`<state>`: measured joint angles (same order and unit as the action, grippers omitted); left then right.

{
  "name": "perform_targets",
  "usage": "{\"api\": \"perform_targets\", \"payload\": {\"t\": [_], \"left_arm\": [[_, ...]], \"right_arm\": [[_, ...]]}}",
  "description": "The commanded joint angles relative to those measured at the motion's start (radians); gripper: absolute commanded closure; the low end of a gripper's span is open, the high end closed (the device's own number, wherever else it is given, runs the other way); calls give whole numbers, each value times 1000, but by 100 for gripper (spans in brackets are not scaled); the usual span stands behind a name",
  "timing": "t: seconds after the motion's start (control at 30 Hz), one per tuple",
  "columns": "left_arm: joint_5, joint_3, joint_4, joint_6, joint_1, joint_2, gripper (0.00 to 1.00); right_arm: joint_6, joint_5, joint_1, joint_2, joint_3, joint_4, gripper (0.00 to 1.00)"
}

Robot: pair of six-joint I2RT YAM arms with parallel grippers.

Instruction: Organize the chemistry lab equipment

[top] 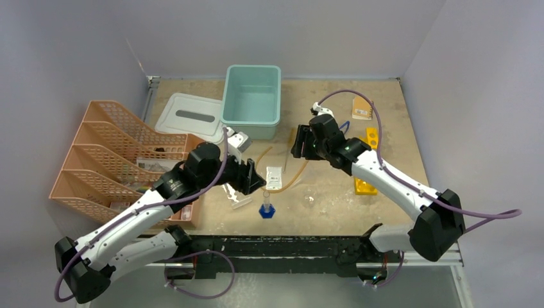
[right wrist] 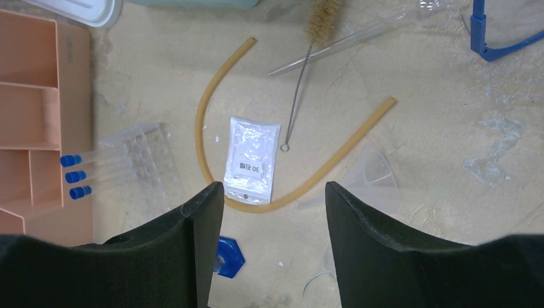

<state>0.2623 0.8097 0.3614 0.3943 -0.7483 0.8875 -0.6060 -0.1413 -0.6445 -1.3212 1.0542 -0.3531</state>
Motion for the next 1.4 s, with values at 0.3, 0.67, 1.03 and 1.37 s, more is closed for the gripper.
{"api": "perform_targets", "payload": {"t": [0.3, 0.67, 1.03, 1.37], "left_arm": [[-48, -77, -61, -215, -225, 82, 40], [-164, -123, -134, -312, -292, 156, 67], [-173, -167, -227, -308, -293, 127, 64], [-146, -140, -233, -315, -293, 141, 100]], "right_arm": [[-84, -21, 62, -36, -6, 78, 38], [-69, 1, 83, -78, 13, 103, 39], [-59, 64, 86, -80, -18, 173, 39], [-15, 91, 86, -49, -31, 170, 38]]}}
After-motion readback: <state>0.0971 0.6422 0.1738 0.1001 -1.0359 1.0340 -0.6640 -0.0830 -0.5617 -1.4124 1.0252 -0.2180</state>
